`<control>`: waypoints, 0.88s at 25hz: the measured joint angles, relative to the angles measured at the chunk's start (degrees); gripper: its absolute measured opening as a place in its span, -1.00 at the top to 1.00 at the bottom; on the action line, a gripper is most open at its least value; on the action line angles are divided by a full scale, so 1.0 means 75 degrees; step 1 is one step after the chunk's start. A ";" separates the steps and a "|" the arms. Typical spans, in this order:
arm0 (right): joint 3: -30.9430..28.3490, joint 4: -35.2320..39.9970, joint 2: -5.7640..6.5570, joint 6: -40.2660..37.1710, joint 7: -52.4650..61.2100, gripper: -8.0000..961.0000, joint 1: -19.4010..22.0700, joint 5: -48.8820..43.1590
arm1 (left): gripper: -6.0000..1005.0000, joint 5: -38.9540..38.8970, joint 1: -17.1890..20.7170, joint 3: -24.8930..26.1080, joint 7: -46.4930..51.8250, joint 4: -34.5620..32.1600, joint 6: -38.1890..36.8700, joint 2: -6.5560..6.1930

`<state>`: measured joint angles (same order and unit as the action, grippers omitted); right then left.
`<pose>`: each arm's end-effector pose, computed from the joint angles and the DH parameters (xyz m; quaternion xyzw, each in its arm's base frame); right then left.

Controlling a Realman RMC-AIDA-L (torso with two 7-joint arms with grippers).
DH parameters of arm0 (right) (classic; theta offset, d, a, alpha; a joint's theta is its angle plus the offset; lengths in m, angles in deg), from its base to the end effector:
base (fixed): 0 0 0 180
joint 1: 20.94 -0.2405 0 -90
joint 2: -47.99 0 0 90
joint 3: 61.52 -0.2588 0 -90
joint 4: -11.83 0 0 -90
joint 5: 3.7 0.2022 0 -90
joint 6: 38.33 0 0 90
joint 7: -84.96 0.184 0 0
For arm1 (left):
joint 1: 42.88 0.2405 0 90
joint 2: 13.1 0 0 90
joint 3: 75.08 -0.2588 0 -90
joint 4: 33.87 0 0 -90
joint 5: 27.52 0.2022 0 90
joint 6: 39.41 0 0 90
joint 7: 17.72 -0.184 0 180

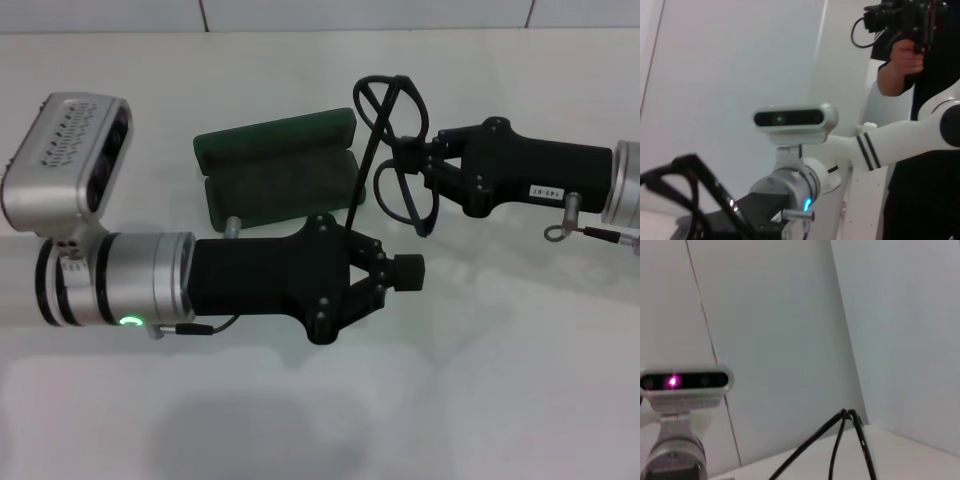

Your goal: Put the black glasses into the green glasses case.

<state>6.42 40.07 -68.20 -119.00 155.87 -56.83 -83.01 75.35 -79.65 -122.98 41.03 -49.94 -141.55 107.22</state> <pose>0.1697 0.3651 -0.0583 -0.9256 0.1370 0.3356 0.1091 -0.1711 0.2809 -0.0835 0.9155 0.0933 0.3900 0.0333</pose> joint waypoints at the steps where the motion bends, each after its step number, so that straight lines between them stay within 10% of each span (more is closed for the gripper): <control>1: 0.0020 -0.0001 0.0000 0.0000 -0.0004 0.76 -0.0002 0.0064 | 0.99 -0.0001 -0.0003 0.0000 0.0005 0.0003 0.0096 0.0001; 22: 0.1351 -0.0016 0.0000 0.0122 -0.0777 0.75 -0.0059 0.1598 | 0.99 -0.0212 -0.0353 0.0000 -0.0018 0.0306 0.0634 0.0033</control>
<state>16.55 39.95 -68.20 -118.08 150.04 -57.27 -71.03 73.76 -82.30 -122.98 40.90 -47.65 -136.79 107.46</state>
